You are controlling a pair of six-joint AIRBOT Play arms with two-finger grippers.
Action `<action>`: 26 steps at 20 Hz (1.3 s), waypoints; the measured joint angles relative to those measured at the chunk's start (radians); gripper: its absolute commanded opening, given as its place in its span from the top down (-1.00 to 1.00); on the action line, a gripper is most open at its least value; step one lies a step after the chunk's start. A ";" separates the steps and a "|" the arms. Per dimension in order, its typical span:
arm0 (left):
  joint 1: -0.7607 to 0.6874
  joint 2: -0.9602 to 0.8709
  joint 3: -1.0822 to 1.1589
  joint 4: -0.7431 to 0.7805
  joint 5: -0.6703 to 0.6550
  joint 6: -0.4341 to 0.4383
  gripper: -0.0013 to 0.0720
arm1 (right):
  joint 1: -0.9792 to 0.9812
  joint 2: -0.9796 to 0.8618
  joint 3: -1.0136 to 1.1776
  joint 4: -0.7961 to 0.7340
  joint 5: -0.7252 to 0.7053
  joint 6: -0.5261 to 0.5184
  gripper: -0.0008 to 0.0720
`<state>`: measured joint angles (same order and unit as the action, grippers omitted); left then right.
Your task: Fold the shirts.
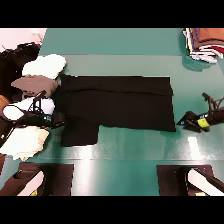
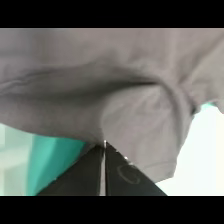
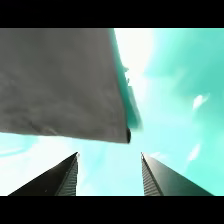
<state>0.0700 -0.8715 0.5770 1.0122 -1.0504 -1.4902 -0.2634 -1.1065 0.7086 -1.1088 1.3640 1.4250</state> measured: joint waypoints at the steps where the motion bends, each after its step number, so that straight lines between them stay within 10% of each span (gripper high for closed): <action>1: 0.000 0.001 0.008 0.000 -0.003 0.001 0.90 | -0.020 -0.009 -0.035 0.030 -0.017 -0.014 -0.25; 6: 0.000 0.005 0.025 0.001 -0.019 0.005 0.90 | -0.002 -0.069 -0.103 0.151 -0.124 -0.050 0.31; 8: 0.000 0.005 0.027 0.001 -0.021 0.006 0.90 | 0.032 -0.084 -0.094 0.164 -0.169 -0.054 0.92; 26: 0.000 0.276 0.118 -0.008 -0.330 -0.049 0.90 | 0.148 0.283 0.139 -0.243 0.183 0.031 0.94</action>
<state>0.0696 -0.5953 0.6952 1.0042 -1.3800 -1.5394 -0.1150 -0.8234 0.8478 -1.3514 1.5475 1.4555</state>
